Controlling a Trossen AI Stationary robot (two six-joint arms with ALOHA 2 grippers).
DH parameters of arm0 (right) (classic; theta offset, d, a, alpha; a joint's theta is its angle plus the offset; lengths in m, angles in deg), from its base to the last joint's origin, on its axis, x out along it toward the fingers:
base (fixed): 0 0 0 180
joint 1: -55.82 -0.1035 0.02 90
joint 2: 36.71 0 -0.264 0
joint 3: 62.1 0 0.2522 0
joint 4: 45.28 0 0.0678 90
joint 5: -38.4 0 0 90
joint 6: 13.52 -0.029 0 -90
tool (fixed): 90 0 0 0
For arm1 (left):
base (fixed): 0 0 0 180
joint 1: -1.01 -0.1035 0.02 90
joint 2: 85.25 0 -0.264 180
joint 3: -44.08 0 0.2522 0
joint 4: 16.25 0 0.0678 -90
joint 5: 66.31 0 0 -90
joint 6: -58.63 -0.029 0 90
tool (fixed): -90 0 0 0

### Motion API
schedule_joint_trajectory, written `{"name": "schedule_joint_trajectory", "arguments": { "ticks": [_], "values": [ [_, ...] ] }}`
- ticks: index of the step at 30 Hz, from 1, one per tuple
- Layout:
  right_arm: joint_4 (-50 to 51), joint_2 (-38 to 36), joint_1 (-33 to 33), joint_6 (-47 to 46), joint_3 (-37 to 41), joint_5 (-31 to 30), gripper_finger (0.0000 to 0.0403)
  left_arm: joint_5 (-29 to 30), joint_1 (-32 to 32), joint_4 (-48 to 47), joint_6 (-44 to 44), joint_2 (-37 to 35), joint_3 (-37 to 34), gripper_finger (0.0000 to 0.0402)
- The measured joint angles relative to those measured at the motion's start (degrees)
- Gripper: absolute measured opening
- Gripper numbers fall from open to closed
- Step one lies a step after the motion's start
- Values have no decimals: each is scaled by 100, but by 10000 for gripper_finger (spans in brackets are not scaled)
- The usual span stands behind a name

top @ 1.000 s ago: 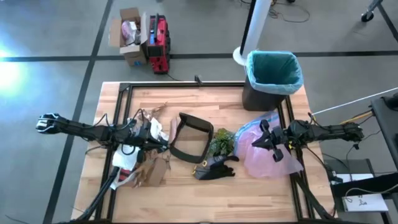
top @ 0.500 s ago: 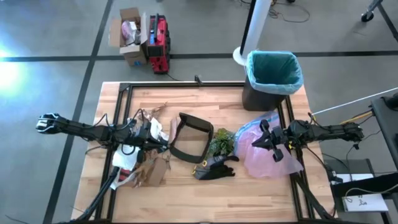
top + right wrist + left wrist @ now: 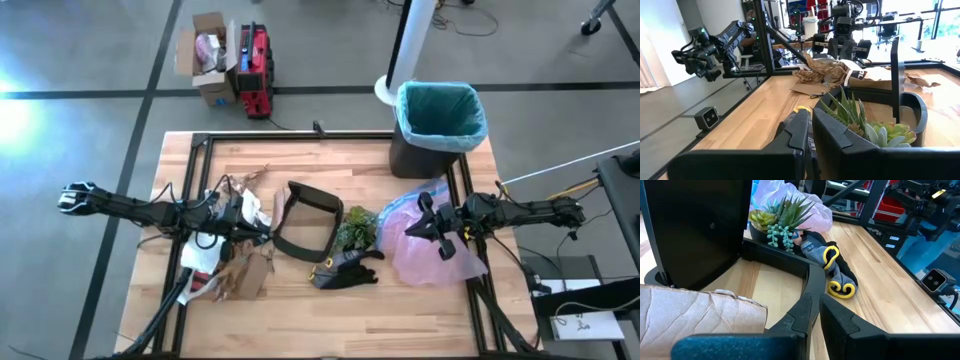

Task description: Place trash/remove bag and relplace

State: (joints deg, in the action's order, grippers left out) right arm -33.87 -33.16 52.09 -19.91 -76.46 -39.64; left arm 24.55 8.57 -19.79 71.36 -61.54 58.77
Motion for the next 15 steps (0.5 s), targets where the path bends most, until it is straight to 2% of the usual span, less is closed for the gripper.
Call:
{"name": "schedule_joint_trajectory", "arguments": {
  "ticks": [15],
  "values": [
    [-2,0,-2,0,2,0,14,0,2,-2,0,0,0,20]
  ]
}}
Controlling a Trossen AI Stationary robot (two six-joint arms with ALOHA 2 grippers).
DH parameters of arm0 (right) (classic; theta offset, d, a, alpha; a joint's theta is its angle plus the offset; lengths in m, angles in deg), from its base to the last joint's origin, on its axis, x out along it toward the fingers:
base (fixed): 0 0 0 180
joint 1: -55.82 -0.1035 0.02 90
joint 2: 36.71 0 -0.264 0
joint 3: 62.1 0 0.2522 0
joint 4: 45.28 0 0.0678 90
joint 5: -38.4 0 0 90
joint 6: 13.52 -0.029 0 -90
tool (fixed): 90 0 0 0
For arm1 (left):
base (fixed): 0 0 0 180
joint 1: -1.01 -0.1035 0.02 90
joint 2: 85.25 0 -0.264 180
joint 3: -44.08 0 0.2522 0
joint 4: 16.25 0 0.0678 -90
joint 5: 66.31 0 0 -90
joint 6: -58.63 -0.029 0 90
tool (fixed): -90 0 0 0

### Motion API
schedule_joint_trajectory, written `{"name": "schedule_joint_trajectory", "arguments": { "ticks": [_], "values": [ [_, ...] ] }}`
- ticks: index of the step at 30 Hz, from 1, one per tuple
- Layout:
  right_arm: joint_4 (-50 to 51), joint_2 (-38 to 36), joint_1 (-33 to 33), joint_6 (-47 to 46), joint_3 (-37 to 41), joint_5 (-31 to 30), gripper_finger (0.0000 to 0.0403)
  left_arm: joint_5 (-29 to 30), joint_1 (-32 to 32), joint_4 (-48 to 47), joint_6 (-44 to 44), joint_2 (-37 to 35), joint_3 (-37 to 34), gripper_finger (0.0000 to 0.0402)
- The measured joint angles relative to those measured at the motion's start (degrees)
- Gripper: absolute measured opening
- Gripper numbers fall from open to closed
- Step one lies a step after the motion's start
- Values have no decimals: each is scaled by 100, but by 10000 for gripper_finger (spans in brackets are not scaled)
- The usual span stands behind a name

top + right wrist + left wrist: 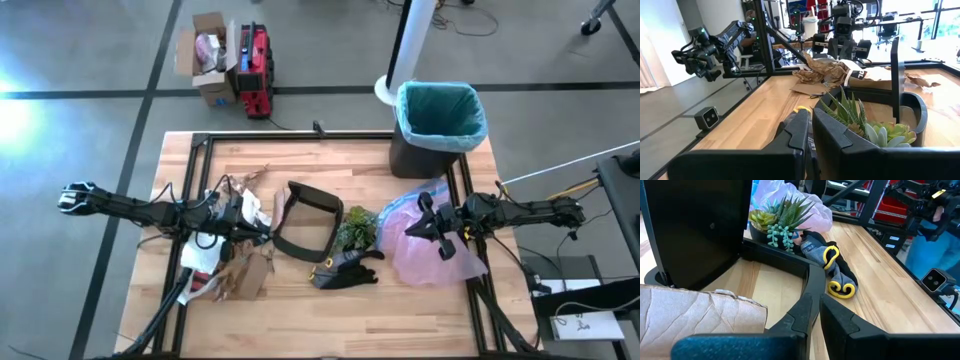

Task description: Place trash/remove bag and relplace

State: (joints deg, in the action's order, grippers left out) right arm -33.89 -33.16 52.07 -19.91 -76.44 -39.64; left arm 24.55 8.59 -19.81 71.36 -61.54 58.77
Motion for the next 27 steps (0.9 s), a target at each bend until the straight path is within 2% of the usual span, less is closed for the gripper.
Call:
{"name": "schedule_joint_trajectory", "arguments": {
  "ticks": [6,9,11,13,16,18,24,27],
  "values": [
    [-9,0,2,17,0,-93,14,0,0,1,-1,1,2,20],
    [-61,7,2,-620,0,-132,14,0,-2,0,0,0,2,20],
    [-460,4,2,-1151,-2,-162,14,-2,-2,2,0,2,2,20],
    [-775,26,1,-1788,-2,-697,14,0,-2,1,0,0,2,20],
    [-776,264,7,-2737,0,-2211,14,0,0,0,-1,0,2,20],
    [-973,416,4,-3158,0,-2819,14,0,0,0,-2,0,0,20],
    [-2778,1423,-44,-3816,-48,-3002,14,0,-1,-2,0,1,1,20],
    [-2859,2072,-135,-3698,-455,-3000,14,0,0,-4,-2,0,0,20]
  ]
}}
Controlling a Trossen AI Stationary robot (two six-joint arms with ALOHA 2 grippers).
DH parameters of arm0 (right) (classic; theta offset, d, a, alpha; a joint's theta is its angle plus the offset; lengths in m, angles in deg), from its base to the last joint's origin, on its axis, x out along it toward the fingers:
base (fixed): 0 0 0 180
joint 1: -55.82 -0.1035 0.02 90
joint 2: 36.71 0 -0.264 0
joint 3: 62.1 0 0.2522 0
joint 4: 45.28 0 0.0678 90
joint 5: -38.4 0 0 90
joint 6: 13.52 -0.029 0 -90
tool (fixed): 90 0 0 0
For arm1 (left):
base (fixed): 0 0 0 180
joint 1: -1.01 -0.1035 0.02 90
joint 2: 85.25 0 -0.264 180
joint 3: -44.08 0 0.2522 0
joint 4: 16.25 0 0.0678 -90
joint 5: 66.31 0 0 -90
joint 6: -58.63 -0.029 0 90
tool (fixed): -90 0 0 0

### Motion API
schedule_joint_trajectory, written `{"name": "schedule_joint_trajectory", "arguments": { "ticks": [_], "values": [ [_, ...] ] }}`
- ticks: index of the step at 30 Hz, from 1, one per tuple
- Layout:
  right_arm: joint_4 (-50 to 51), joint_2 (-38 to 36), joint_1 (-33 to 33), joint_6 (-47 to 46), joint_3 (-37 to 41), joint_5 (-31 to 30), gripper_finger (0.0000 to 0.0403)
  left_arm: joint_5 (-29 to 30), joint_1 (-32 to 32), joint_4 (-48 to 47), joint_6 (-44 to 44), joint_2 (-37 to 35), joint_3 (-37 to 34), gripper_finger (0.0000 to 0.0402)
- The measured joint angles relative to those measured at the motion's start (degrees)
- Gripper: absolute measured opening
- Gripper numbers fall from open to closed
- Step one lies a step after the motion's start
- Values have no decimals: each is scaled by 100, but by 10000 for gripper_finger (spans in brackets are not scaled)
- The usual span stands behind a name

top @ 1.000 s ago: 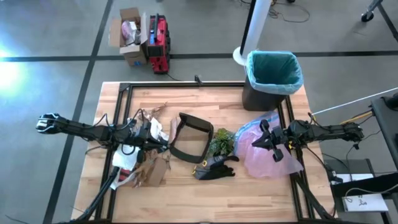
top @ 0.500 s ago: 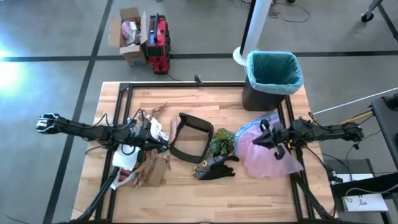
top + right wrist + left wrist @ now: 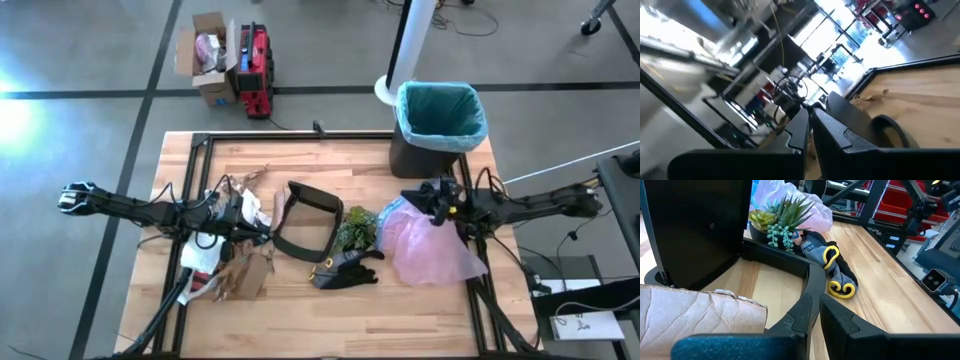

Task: Place trash/remove bag and relplace
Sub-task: Move the trash bin to the middle top of the table

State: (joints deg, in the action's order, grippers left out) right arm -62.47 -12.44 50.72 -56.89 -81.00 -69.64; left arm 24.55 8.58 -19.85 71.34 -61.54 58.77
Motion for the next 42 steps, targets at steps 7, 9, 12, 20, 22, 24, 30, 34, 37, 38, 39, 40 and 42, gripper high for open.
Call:
{"name": "schedule_joint_trajectory", "arguments": {
  "ticks": [7,9,12,20,22,24,30,34,37,38,39,40,42],
  "values": [
    [467,1579,-29,208,-1005,0,14,0,0,0,1,1,0,20],
    [549,1916,-29,313,-1227,9,14,0,-1,0,1,0,1,20],
    [759,2301,-27,539,-1519,45,14,0,-1,2,1,2,2,20],
    [1836,2944,-22,1022,-2357,0,14,0,0,4,2,1,2,20],
    [2381,3068,-22,1025,-2588,-1,14,0,-1,4,-1,0,2,20],
    [2846,3197,-27,962,-2822,2,19,15,-11,15,-268,1,0,20],
    [3464,3588,-29,639,-3570,6,79,-29,-17,124,-80,2,1,20],
    [3495,3974,-27,269,-4021,-1,128,9,-17,753,1387,2,2,20],
    [3526,4351,-29,81,-4349,-1,156,9,-17,1402,1928,2,2,20],
    [3523,4489,-29,26,-4471,1,163,11,-17,1572,1960,2,2,20],
    [3541,4617,-29,-34,-4595,0,169,27,-17,1793,1923,2,2,20],
    [3545,4758,-29,-59,-4742,1,174,83,-17,2014,1874,3,2,20],
    [3581,5025,-42,-49,-5096,-1,183,140,-17,2459,1912,33,2,20]
  ]
}}
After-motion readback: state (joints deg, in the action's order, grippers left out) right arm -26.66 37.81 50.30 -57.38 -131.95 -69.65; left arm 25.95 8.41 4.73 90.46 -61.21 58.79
